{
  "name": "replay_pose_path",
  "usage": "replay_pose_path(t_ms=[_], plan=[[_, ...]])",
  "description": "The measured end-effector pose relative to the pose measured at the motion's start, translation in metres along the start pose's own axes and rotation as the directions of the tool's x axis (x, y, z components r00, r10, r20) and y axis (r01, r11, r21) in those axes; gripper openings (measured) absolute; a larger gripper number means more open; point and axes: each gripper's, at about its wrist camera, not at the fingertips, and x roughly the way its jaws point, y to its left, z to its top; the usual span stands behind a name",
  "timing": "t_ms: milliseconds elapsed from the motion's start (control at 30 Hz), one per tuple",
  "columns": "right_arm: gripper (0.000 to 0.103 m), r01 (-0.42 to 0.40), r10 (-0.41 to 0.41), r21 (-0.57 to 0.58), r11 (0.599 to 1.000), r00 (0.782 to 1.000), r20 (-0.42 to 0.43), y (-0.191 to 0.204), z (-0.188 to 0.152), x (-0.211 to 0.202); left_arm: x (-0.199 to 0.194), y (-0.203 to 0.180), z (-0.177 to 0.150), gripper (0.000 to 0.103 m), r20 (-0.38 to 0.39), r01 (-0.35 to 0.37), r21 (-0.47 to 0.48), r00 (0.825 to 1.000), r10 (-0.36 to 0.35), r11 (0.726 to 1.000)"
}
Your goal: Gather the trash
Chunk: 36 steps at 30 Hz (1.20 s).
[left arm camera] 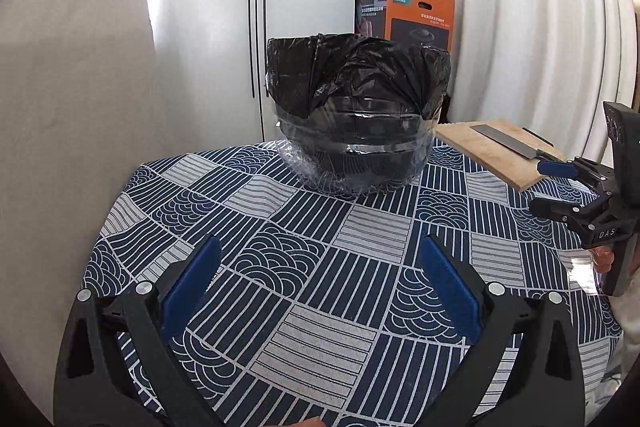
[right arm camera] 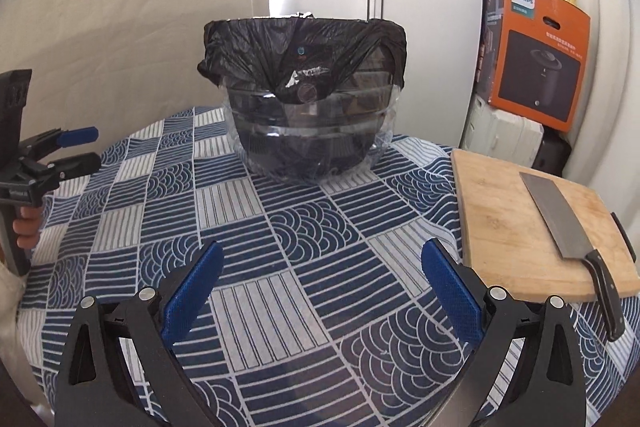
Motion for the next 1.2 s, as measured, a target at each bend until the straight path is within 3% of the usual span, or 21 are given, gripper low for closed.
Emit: replay_pose_path(t_ms=[233, 1200], plan=[[0.095, 0.011, -0.012, 0.044, 0.999, 0.999, 0.031, -0.008, -0.016, -0.005, 0.005, -0.007, -0.024, 0.097, -0.012, -0.016, 0.006, 1.000, 0.017, 1.000], [0.095, -0.014, 0.012, 0.038, 0.999, 0.999, 0.039, -0.004, -0.018, -0.006, 0.005, -0.010, -0.024, 0.097, -0.015, -0.010, 0.023, 1.000, 0.011, 1.000]])
